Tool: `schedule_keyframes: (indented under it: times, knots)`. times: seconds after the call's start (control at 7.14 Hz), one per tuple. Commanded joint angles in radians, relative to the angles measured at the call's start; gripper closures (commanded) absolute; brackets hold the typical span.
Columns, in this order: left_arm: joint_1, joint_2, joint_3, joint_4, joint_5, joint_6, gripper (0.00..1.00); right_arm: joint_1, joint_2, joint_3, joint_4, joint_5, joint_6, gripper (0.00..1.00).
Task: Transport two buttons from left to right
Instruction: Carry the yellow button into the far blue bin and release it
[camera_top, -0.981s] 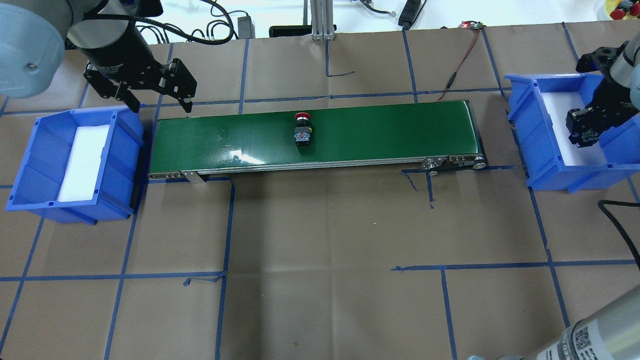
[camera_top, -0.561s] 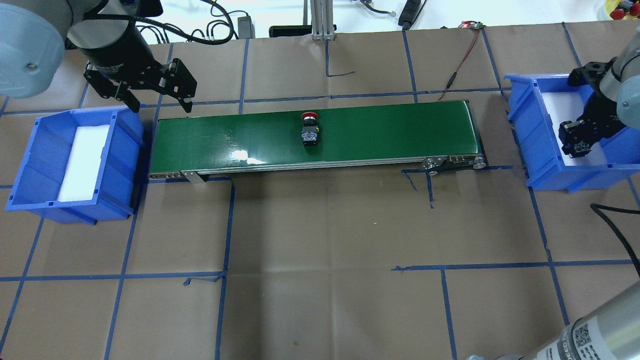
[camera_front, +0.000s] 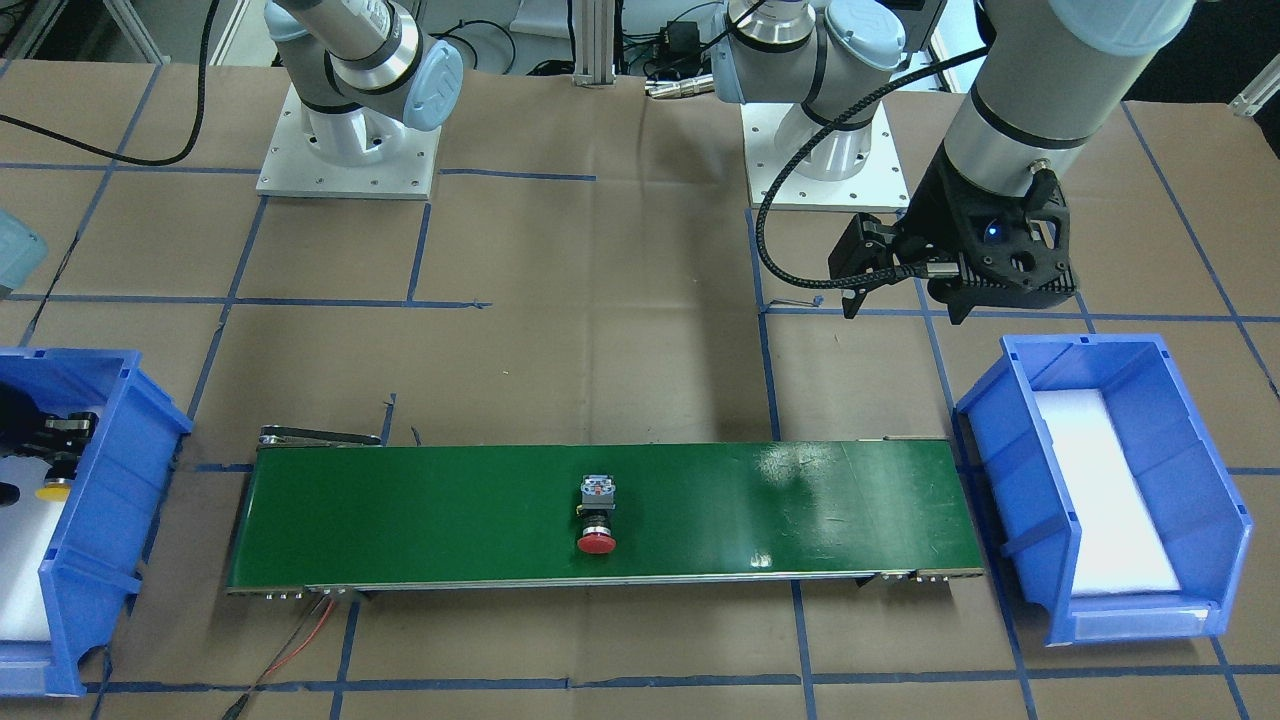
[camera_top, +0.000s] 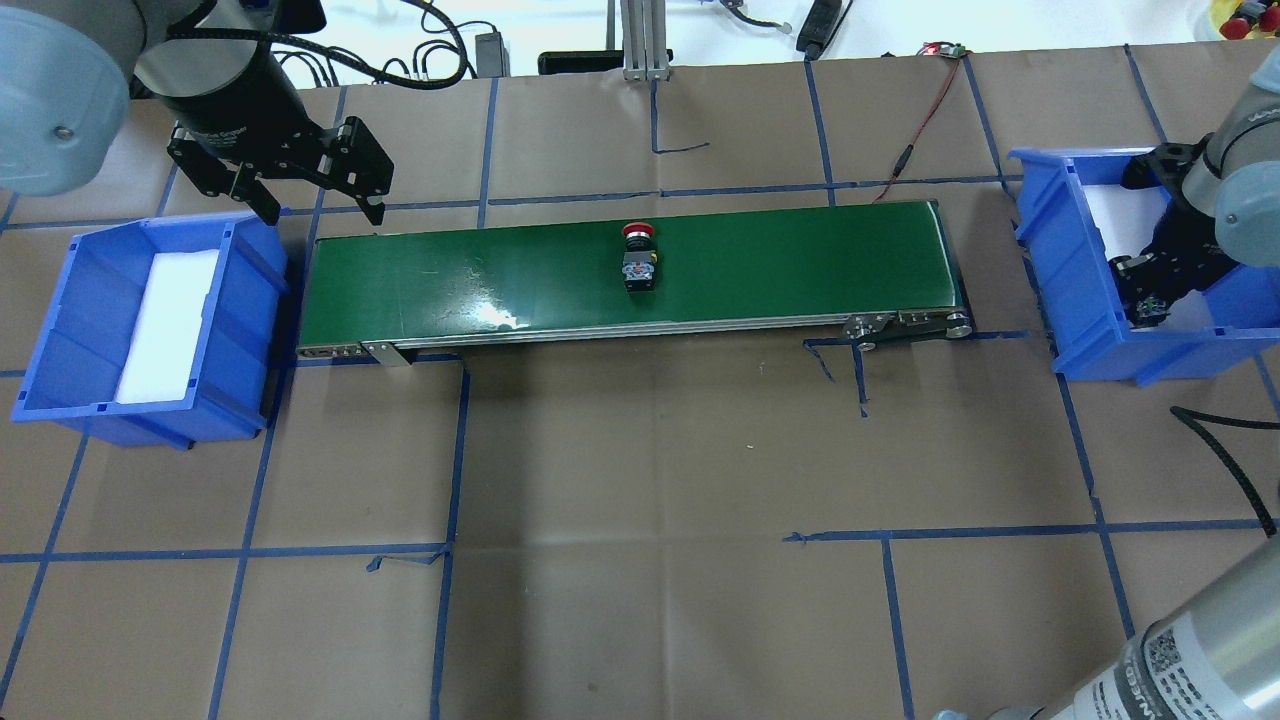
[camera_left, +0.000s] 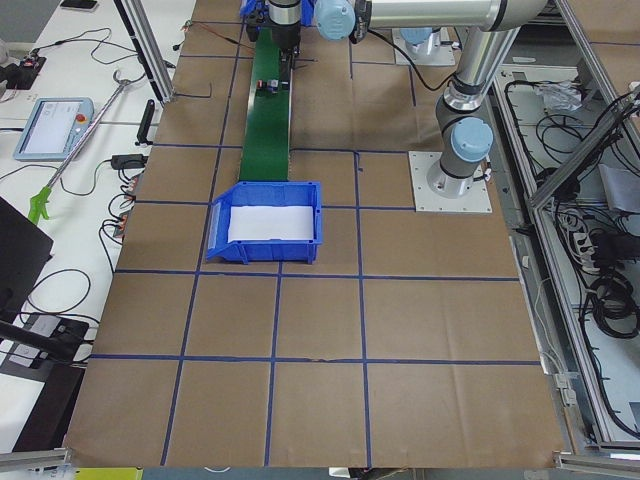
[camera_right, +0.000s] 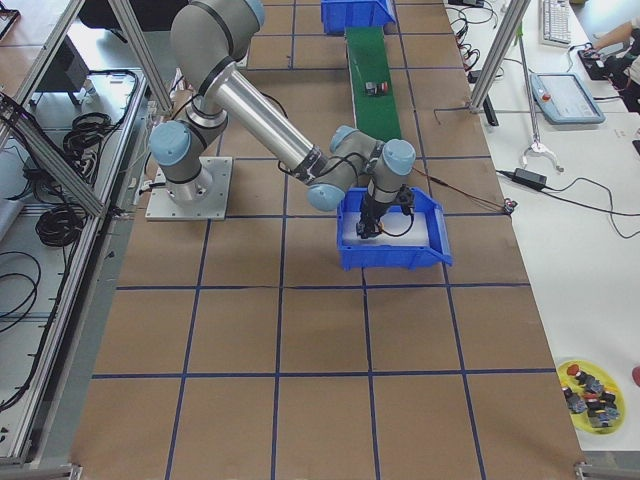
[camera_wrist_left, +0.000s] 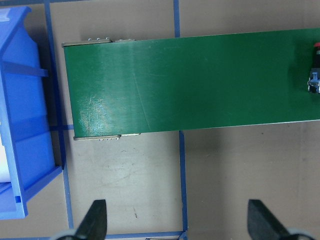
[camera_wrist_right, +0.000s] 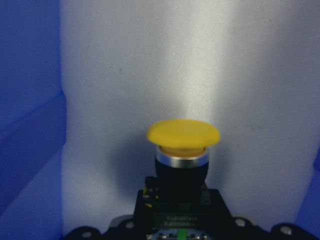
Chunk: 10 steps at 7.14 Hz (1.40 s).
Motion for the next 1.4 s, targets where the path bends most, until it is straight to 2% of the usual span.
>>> schedule_keyframes:
  times: [0.0, 0.42, 0.7, 0.84, 1.12, 1.26]
  knots:
    - [0.0, 0.0, -0.001, 0.0, 0.0, 0.0, 0.0, 0.001, -0.005, -0.009, 0.002, 0.01, 0.02, 0.01]
    - [0.0, 0.0, 0.001, 0.0, 0.0, 0.0, 0.0, 0.009, -0.069, -0.052, 0.026, 0.005, 0.02, 0.01]
    - [0.0, 0.0, 0.001, -0.002, 0.0, 0.0, 0.0, 0.014, -0.154, -0.095, 0.15, 0.007, 0.042, 0.0]
    - [0.0, 0.0, 0.001, 0.0, 0.0, 0.0, 0.0, 0.045, -0.162, -0.148, 0.217, 0.011, 0.11, 0.0]
    - [0.0, 0.0, 0.001, 0.0, 0.0, 0.0, 0.0, 0.209, -0.159, -0.259, 0.314, 0.083, 0.297, 0.0]
    - [0.0, 0.0, 0.003, 0.0, 0.0, 0.0, 0.0, 0.307, -0.153, -0.277, 0.315, 0.16, 0.427, 0.0]
